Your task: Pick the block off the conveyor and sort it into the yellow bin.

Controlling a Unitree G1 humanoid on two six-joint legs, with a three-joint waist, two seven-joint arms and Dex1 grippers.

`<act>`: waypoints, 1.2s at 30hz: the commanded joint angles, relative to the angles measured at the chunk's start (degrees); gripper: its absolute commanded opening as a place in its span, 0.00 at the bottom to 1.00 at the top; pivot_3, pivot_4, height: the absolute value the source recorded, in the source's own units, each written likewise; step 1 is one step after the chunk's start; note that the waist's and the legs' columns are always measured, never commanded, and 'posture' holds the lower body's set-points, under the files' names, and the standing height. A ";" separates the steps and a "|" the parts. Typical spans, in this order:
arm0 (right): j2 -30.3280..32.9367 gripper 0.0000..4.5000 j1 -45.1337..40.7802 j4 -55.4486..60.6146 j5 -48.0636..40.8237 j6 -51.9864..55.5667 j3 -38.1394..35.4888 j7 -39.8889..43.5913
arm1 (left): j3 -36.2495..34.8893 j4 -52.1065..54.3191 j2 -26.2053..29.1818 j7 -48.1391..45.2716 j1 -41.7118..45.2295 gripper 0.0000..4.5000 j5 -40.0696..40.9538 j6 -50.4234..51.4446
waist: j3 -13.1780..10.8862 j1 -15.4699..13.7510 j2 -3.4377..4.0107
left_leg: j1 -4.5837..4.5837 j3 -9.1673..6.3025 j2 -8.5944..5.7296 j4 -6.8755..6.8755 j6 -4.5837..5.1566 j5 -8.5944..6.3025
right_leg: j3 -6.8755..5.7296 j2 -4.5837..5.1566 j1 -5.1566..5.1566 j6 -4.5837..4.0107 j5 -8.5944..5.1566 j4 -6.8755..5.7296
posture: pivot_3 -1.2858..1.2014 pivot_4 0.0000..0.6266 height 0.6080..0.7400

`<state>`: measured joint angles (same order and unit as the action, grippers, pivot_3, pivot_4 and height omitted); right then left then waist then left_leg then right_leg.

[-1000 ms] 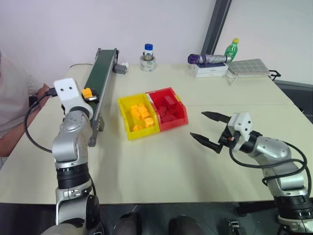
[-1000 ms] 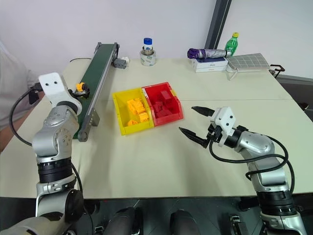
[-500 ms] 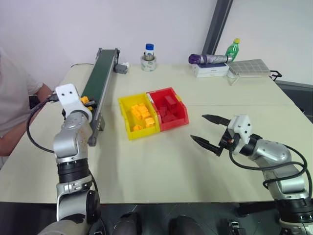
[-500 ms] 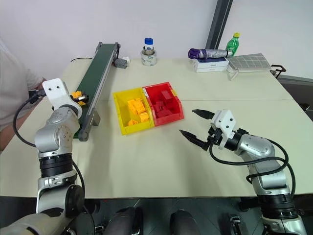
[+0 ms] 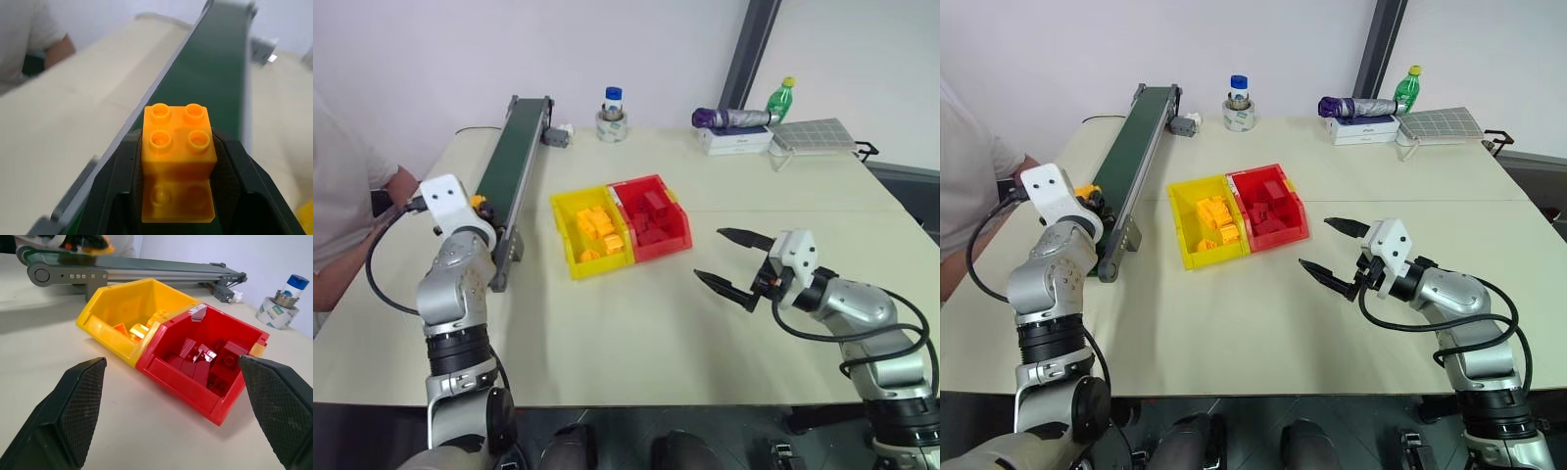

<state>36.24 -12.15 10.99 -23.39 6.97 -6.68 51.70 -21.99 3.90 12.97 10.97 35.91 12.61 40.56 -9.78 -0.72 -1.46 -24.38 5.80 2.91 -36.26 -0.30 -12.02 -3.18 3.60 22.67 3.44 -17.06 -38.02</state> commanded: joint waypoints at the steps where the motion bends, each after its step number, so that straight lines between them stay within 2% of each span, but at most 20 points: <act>1: 0.32 1.00 -0.39 1.92 -0.84 -0.51 -1.46 -0.25 | 4.63 6.56 2.68 -7.32 -1.23 0.29 -0.33 -7.81 | 0.00 0.02 0.00 | 0.00 0.00 0.00 0.02 0.00 0.00 | 0.00 0.00 0.00 0.00 0.00 0.00 | 0.52 0.24 1.00; 5: 0.58 1.00 -0.69 1.55 -1.04 -0.48 -1.86 -0.07 | 10.78 10.02 4.60 -21.37 -3.62 0.29 4.18 -12.76 | 0.00 -0.06 0.01 | 0.01 0.01 0.01 0.04 -0.01 0.00 | 0.00 0.01 0.01 -0.02 -0.01 0.00 | 0.52 0.24 1.00; 9: 0.18 1.00 -1.85 1.16 -1.98 0.12 -2.67 -0.69 | 16.00 7.64 6.34 -28.41 -2.62 0.29 3.86 -13.31 | 0.00 0.03 0.01 | 0.01 0.02 0.00 0.00 0.00 0.00 | 0.01 0.06 0.00 -0.04 0.00 0.01 | 0.52 0.24 1.00; 13: -0.65 1.00 -3.40 2.10 -4.71 2.38 -4.20 -2.55 | 17.80 4.78 7.19 -30.87 -2.89 0.29 3.92 -11.81 | 0.00 0.37 0.02 | 0.04 0.02 0.03 0.01 0.01 0.00 | 0.04 0.02 0.02 -0.06 0.01 0.00 | 0.52 0.24 1.00; 20: -0.39 1.00 -2.44 3.66 -5.30 3.22 -4.65 -3.84 | 16.40 0.40 2.68 -29.70 -2.07 0.29 5.63 -13.05 | 0.00 -0.04 0.02 | -0.04 0.01 0.02 0.02 0.06 -0.02 | 0.03 0.01 0.05 -0.05 0.01 0.02 | 0.52 0.24 1.00; 25: -0.13 1.00 -1.71 4.39 -4.94 3.28 -4.33 -4.10 | 17.01 -0.70 1.85 -29.51 -1.89 0.84 4.34 -14.15 | 0.00 0.02 0.01 | -0.03 0.01 0.01 0.01 0.06 -0.02 | 0.01 0.00 0.05 -0.04 0.01 0.01 | 0.52 0.24 1.00; 26: -0.12 1.00 -1.61 4.48 -4.96 3.33 -4.32 -4.13 | 16.81 -0.89 1.93 -29.34 -1.73 0.94 4.02 -14.74 | 0.00 0.03 0.01 | -0.03 0.01 0.01 0.00 0.06 -0.02 | 0.01 0.00 0.04 -0.04 0.01 0.01 | 0.52 0.24 1.00; 27: -0.10 1.00 -1.55 4.53 -4.96 3.35 -4.30 -4.15 | 16.50 -1.01 2.05 -29.30 -1.57 0.99 3.84 -15.42 | 0.00 0.10 0.01 | -0.03 0.01 0.01 0.01 0.06 -0.01 | 0.01 -0.01 0.05 -0.04 0.01 0.01 | 0.52 0.24 1.00; 29: -0.09 1.00 -1.35 4.62 -4.97 3.32 -4.27 -4.14 | 15.70 -0.32 1.90 -29.02 -1.39 0.99 3.70 -17.70 | 0.00 0.10 0.01 | -0.02 0.01 0.02 0.01 0.05 -0.01 | 0.01 -0.02 0.05 -0.04 0.01 0.01 | 0.52 0.24 1.00; 32: -0.18 1.00 -1.46 4.60 -4.90 3.32 -4.08 -4.13 | 11.39 3.10 1.18 -29.80 -1.61 0.99 10.11 -15.19 | 0.00 0.10 0.01 | -0.03 0.01 0.02 0.01 0.05 -0.01 | 0.01 -0.02 0.05 -0.04 0.01 0.01 | 0.52 0.24 1.00; 34: -0.27 1.00 -1.52 4.47 -4.82 3.22 -4.02 -4.16 | 8.27 6.05 2.84 -32.68 -3.66 0.99 15.59 -12.26 | 0.00 0.25 0.01 | -0.03 0.01 0.02 0.01 0.05 -0.01 | 0.02 -0.01 0.05 -0.04 0.01 0.02 | 0.52 0.24 1.00; 36: -0.35 1.00 -1.36 4.22 -4.76 2.97 -4.07 -4.08 | 6.52 8.43 6.65 -35.80 -6.75 0.99 17.21 -11.42 | 0.00 0.54 0.02 | -0.01 0.01 0.03 0.04 0.05 -0.01 | 0.02 -0.02 0.05 -0.04 0.01 0.01 | 0.52 0.24 1.00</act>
<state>35.86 -13.43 13.43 -27.77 10.84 -9.66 47.62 -13.11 9.10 17.37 -22.39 30.46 27.78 28.65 -9.78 -0.18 -1.44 -24.38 5.81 2.95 -36.20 -0.26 -12.03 -3.17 3.57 22.73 3.41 -17.05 -38.01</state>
